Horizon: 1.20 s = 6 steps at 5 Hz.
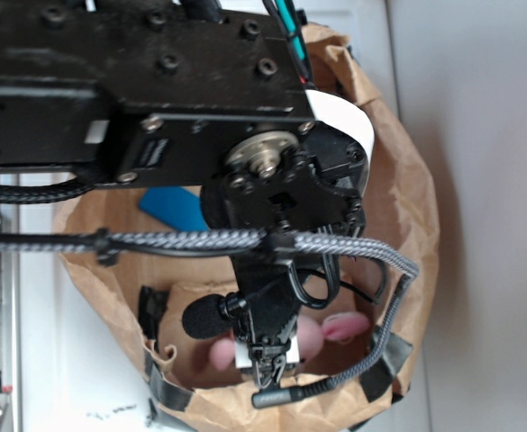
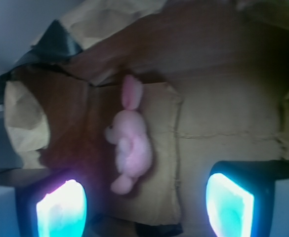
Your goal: Grab the pink bunny.
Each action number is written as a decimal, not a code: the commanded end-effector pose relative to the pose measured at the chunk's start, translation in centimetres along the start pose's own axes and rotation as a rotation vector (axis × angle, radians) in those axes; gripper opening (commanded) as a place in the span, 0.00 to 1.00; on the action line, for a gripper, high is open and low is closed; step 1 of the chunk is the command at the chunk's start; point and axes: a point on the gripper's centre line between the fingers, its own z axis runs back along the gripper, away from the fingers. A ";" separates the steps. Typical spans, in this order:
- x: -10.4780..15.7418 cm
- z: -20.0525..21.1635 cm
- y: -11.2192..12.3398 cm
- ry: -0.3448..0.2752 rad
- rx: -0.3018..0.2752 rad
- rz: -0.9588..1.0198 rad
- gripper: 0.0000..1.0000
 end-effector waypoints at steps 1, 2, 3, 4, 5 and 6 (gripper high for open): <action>0.4 -0.8 -0.3 -0.010 0.014 -0.018 1.00; 0.5 -1.9 -1.1 -0.007 0.067 -0.030 1.00; 0.9 -3.2 -1.7 -0.005 0.085 -0.040 1.00; 1.2 -4.5 -2.2 0.011 0.069 -0.056 1.00; 1.3 -5.8 -3.4 0.013 0.070 -0.087 1.00; 1.2 -6.7 -4.1 0.019 0.038 -0.101 1.00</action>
